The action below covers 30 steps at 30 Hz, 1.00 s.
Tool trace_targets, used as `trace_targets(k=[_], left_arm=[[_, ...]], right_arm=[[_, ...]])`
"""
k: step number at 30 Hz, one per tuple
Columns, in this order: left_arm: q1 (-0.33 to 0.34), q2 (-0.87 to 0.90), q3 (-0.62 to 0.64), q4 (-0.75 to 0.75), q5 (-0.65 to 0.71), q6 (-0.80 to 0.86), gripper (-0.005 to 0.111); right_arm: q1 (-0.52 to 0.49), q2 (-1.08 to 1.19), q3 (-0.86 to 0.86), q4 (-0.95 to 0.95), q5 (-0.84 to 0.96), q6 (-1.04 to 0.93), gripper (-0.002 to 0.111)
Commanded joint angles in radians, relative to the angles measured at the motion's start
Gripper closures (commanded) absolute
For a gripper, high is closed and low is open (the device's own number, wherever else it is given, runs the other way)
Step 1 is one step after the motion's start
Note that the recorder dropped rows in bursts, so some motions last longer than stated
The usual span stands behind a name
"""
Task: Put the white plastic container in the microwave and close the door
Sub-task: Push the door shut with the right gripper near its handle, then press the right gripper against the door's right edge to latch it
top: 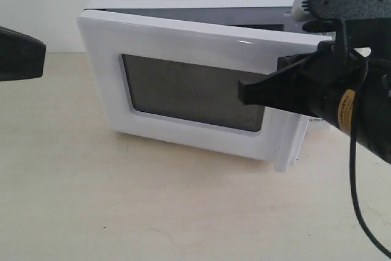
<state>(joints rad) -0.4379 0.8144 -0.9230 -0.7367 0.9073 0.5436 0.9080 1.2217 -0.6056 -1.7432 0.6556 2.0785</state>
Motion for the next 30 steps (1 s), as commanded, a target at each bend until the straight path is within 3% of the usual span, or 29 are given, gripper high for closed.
trace_targets(k=[1,30], left_arm=[[-0.003,-0.005,0.004,-0.005,0.002,-0.003,0.102],[-0.003,-0.005,0.004,-0.014,0.004,-0.003,0.102]], right_arm=[[-0.044,0.029,-0.013,-0.001,0.042,0.015,0.108],[-0.068,0.186,-0.117,-0.001,0.137,0.017,0.108]])
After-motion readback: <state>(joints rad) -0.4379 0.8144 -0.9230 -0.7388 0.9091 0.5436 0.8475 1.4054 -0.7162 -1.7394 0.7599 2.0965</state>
